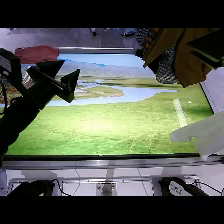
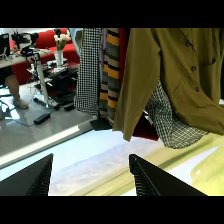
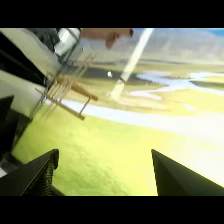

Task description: Fold the clothes and pants, and hang the long-sleeved shirts on hangers.

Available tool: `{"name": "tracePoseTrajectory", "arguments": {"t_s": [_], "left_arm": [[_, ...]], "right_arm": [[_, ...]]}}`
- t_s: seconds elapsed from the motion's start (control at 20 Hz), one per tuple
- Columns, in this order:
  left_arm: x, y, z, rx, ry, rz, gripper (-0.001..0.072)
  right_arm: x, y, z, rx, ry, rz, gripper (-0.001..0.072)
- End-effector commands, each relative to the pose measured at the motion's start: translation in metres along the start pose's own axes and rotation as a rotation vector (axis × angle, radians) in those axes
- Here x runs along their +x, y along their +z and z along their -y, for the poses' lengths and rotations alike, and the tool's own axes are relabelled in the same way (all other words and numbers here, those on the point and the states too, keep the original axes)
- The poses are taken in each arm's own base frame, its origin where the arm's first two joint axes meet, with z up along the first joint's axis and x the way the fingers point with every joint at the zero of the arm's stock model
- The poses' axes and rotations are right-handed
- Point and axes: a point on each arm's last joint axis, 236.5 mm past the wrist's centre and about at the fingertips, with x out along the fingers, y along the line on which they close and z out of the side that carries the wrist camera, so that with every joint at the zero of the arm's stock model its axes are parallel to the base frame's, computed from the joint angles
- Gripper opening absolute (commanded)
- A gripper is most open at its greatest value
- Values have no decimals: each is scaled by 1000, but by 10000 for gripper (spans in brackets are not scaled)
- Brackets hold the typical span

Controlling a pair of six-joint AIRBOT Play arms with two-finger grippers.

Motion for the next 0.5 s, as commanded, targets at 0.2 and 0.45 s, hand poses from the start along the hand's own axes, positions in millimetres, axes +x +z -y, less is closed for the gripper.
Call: {"name": "tracePoseTrajectory", "arguments": {"t_s": [0.2, 0.45], "left_arm": [[0, 0, 0, 1, 1, 0, 539], [0, 0, 0, 1, 1, 0, 539]], "right_arm": [[34, -27, -2, -69, -38, -124, 672], [34, -27, -2, -69, -38, -124, 672]]}}
